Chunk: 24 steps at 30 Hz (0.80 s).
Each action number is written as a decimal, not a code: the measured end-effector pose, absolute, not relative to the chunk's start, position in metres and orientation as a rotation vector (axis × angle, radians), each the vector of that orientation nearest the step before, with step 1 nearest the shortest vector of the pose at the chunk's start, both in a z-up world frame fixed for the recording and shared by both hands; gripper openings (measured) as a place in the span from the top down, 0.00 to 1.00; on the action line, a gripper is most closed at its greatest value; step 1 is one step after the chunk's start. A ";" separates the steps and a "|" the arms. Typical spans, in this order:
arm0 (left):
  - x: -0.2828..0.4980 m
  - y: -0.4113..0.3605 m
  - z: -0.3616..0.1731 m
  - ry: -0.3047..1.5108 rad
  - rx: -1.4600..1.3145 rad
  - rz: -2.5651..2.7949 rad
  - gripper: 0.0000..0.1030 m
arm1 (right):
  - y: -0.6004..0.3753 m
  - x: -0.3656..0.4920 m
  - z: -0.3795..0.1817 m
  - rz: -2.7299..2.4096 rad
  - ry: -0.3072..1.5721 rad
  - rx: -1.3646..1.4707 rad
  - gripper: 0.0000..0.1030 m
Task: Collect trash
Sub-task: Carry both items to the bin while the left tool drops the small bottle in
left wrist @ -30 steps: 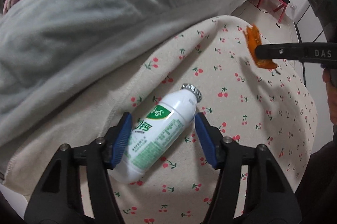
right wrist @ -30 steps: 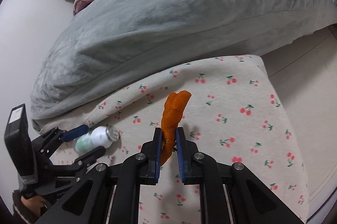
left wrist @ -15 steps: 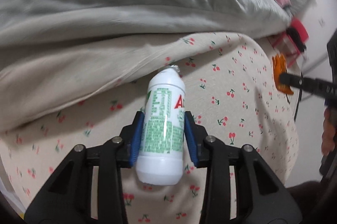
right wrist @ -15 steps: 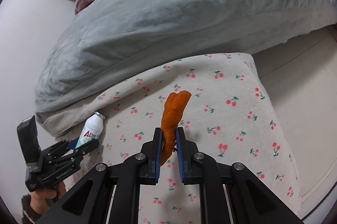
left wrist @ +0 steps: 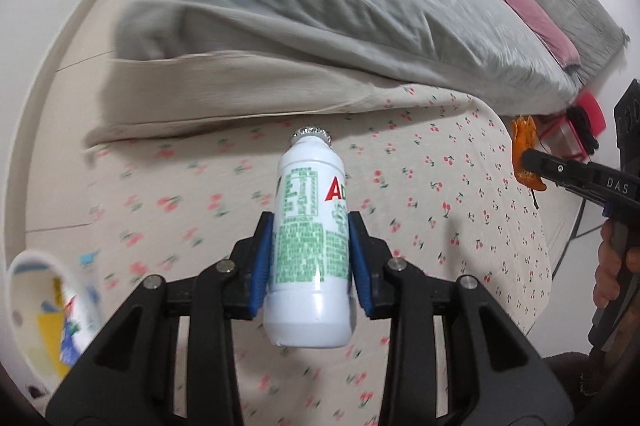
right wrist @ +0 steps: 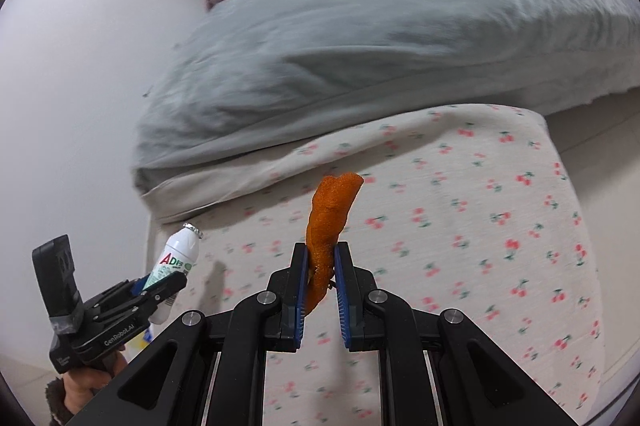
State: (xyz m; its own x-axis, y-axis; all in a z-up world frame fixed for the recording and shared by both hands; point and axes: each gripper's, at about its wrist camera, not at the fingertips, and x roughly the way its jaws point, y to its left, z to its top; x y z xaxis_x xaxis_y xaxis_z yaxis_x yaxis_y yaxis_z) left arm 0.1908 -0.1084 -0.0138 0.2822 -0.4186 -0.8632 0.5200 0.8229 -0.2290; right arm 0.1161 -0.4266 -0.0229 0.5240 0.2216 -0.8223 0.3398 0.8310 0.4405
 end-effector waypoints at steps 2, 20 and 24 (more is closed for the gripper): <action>0.187 -0.087 -0.005 1.104 0.076 -0.603 0.63 | -0.412 0.116 -0.017 -0.045 1.032 0.604 0.87; 0.173 0.082 -0.006 1.034 -0.196 -0.351 0.63 | -0.264 0.142 0.016 0.245 1.032 0.496 0.87; 0.170 0.110 -0.013 1.039 -0.201 -0.314 0.63 | -0.230 0.151 0.010 0.288 1.059 0.473 0.87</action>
